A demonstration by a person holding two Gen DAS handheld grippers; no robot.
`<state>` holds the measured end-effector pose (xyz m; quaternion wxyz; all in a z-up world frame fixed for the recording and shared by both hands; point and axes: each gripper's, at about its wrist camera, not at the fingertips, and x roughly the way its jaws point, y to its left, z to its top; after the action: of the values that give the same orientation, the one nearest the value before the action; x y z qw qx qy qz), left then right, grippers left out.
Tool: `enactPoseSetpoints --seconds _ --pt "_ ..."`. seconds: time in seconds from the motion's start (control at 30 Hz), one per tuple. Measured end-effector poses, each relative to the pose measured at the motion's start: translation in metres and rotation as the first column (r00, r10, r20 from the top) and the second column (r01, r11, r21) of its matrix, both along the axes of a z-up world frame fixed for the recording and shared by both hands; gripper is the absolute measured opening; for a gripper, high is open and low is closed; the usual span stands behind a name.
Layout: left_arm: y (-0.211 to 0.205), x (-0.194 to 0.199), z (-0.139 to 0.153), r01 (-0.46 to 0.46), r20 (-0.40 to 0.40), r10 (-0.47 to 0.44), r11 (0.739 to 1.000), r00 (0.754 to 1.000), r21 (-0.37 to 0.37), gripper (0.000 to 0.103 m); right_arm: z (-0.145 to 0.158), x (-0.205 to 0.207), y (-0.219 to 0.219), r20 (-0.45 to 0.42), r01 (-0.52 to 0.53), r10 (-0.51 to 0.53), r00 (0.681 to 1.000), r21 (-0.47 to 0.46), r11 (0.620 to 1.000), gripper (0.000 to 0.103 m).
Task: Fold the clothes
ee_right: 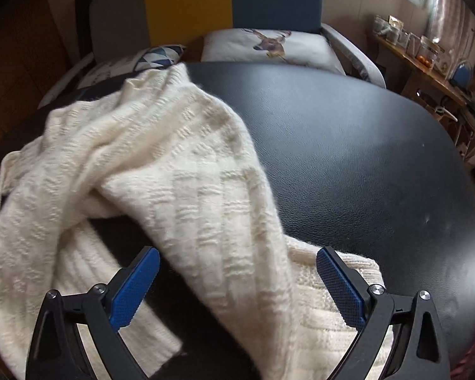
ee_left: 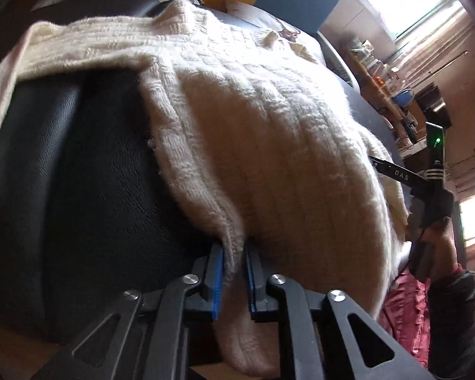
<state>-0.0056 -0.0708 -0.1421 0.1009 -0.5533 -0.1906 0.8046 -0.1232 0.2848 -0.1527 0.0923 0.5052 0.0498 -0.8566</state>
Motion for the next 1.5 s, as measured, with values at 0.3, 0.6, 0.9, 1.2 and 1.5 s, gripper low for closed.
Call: enactPoseSetpoints --seconds 0.3,0.6,0.9,1.2,1.5 --pt "-0.052 -0.039 0.032 -0.079 -0.080 0.064 0.976 0.995 -0.202 0.008 0.053 0.005 0.022 -0.164 0.027 -0.002 0.986 0.153 0.988 0.009" --pt "-0.060 -0.045 0.046 -0.110 -0.121 0.078 0.953 0.990 -0.282 0.012 0.049 -0.068 0.100 -0.055 0.241 -0.235 0.971 0.171 0.955 0.037" --pt "-0.055 -0.005 0.062 -0.106 -0.195 0.059 0.965 0.979 -0.238 0.012 0.069 0.061 0.019 -0.087 -0.185 0.181 0.980 -0.041 0.982 0.058" --pt "-0.049 0.010 0.050 -0.053 -0.183 0.011 0.973 0.983 -0.224 0.012 -0.003 0.111 -0.032 0.040 -0.229 0.228 0.973 0.027 0.973 0.031" --pt "-0.028 0.027 0.015 0.059 -0.070 -0.081 0.960 0.994 -0.272 0.015 0.002 0.149 0.005 0.152 -0.229 0.193 0.969 0.280 0.932 0.013"
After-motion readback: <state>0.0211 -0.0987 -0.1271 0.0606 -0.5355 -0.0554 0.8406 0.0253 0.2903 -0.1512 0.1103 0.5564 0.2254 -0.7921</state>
